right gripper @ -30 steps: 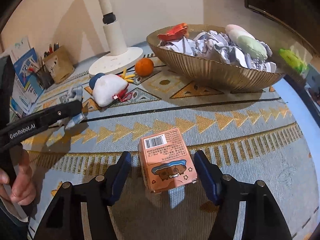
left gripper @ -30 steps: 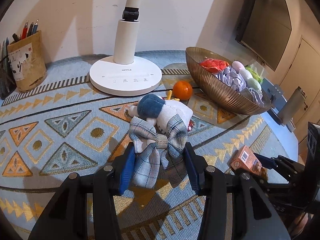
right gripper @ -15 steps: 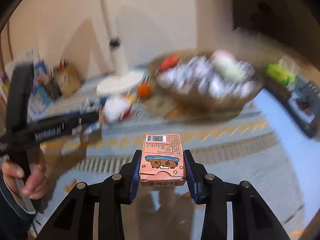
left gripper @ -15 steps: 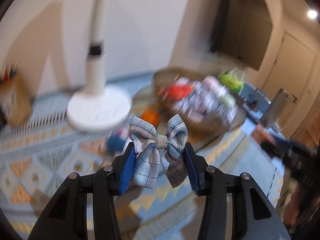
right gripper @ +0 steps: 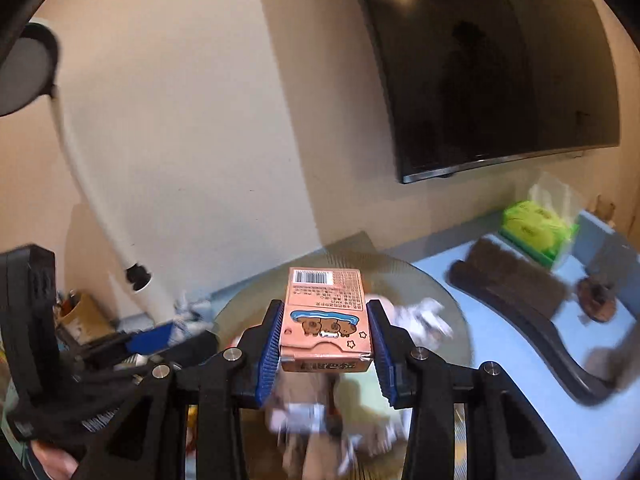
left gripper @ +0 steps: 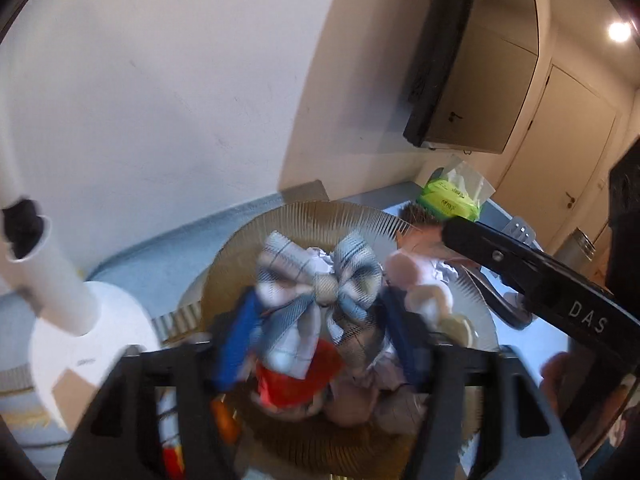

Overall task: Organize objects
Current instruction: 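Carry the plaid bow and pink box over the glass bowl and open both tools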

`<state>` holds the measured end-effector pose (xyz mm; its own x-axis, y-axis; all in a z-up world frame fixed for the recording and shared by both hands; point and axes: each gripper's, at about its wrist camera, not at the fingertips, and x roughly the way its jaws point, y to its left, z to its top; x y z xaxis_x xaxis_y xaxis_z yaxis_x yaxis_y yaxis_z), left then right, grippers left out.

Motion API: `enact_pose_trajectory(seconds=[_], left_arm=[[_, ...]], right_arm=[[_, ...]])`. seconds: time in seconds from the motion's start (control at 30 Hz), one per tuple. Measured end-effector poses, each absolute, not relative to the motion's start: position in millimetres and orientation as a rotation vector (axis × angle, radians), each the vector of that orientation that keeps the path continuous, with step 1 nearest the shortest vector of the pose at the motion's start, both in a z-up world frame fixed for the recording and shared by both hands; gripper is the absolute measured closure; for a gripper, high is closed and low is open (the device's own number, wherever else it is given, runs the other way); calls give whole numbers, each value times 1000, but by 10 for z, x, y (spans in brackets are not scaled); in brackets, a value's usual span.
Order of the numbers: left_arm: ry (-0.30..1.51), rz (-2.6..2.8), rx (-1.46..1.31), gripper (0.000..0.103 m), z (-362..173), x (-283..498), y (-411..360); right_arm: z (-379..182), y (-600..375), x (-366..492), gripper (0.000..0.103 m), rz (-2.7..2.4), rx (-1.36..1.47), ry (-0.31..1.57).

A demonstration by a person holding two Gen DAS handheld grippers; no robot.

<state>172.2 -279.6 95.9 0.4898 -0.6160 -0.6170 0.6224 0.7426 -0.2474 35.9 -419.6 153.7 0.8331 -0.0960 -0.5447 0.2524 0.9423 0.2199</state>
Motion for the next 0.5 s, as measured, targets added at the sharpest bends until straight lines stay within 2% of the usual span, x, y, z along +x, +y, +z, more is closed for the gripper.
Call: enact_pose_trajectory(seconds=[0.03,0.1,0.33,0.43,0.5], left_arm=[[750,-747,10,22,920,1752,-2811],[762,-750,26,22,902,1767,-2792],[744,-766,31,22,1078,1189,-2212],[711,-740,49,22,1255,794,-1853],[681,-710,51,21,1395,586,-1592]], right_arm=[[1502,-4231,475,62,-186,293,556],[1460,-4310,654,42,-193,297,572],[1343,-4451,224,41,-146,377,573],[1295,-4386,-154,37,-90,440,569],[1244,-4229,-396,31,-32,443,579]])
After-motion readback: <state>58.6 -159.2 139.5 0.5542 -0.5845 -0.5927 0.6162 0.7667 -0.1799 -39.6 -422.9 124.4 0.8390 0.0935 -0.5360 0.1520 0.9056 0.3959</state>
